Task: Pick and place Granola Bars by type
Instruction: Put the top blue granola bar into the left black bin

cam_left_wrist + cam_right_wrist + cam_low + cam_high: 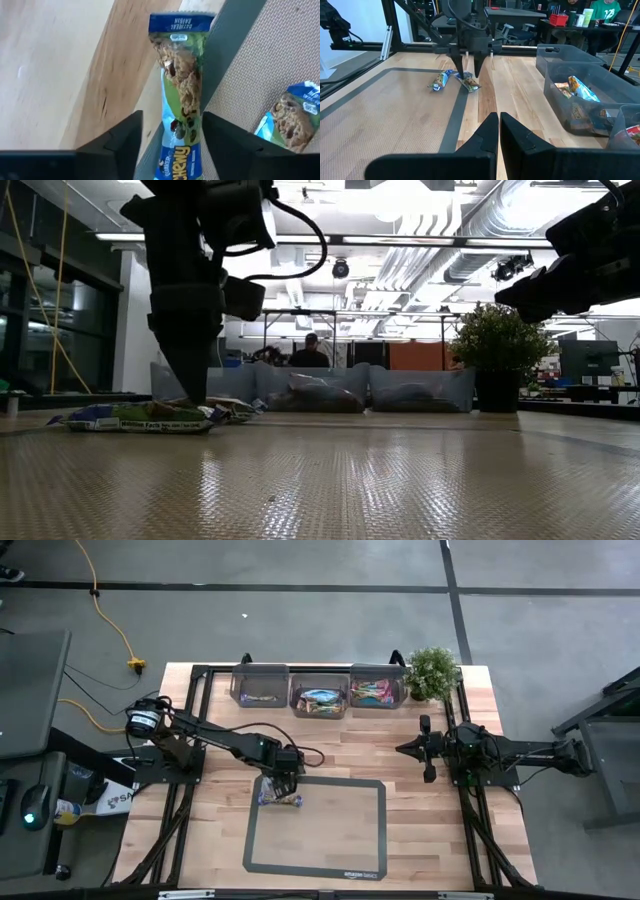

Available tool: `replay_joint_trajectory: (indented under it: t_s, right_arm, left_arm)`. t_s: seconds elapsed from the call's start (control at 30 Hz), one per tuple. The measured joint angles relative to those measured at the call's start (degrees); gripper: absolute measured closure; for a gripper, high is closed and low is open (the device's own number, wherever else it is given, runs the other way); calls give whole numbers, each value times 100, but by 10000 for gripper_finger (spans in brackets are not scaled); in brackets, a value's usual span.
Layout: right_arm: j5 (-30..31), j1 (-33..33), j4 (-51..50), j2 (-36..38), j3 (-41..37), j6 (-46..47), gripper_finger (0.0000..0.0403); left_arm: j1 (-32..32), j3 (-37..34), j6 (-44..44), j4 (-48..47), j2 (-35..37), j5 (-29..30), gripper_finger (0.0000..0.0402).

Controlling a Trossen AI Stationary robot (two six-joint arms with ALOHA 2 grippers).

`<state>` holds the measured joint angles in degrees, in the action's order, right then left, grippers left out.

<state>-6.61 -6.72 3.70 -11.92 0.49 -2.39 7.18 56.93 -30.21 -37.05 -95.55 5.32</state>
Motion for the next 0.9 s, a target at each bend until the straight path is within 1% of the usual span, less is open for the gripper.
replay_joint_trajectory:
  t_s: [0.1,0.2,0.43,0.53,0.63,0.9]
  right_arm:
    - [0,0,0,0,2,0,402]
    - [-1,0,6,1,1,0,402]
    - [-1,1,3,-45,1,1,402]
    - [0,2,0,-48,0,0,402]
    - [-2,0,0,-48,2,0,402]
    - [0,0,1,-48,0,0,402]
  left_arm:
    - [0,-4,-3,66,-65,-77,171]
    - [0,-6,-6,65,-158,-178,150]
    - [0,25,-69,74,-546,-264,141]
    - [0,24,-137,75,-632,-264,145]
    - [0,18,-156,83,-636,-240,157]
    - [0,15,-193,87,-647,-218,209]
